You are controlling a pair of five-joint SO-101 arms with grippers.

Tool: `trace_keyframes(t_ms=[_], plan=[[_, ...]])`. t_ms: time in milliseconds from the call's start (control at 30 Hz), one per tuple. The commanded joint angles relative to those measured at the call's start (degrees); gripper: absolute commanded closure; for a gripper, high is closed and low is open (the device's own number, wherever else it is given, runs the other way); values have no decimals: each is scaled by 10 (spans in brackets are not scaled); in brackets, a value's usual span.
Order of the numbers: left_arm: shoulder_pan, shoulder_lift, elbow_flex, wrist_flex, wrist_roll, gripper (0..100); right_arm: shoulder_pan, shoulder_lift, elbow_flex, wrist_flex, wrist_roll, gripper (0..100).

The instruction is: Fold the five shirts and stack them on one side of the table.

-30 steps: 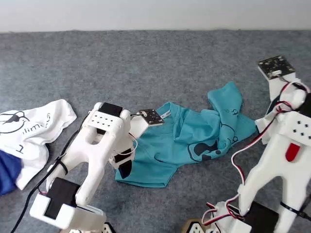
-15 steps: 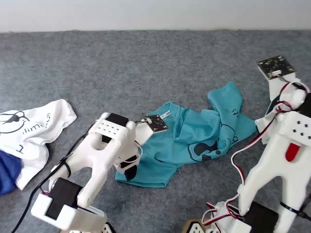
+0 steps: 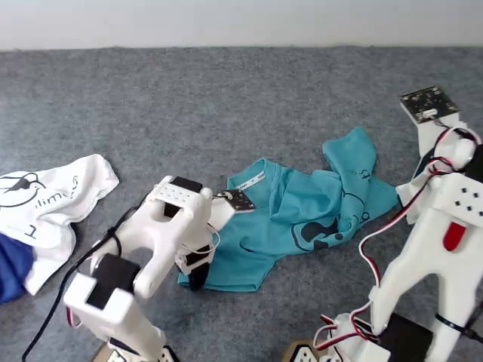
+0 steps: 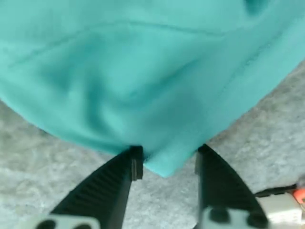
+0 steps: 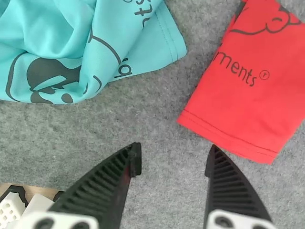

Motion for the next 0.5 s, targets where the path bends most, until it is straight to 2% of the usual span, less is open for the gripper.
trace_keyframes(t_ms=[0,100,300,467], plan=[[6,35,-27,3,14,839,5,-28,-2,22,0,772],[16,42,-32,3,14,863,7,-29,-2,23,0,772],[53,40,-31,-10,16,985,7,-29,-2,23,0,772],[55,-4,-33,-8,62,987,7,-44,-2,23,0,772]])
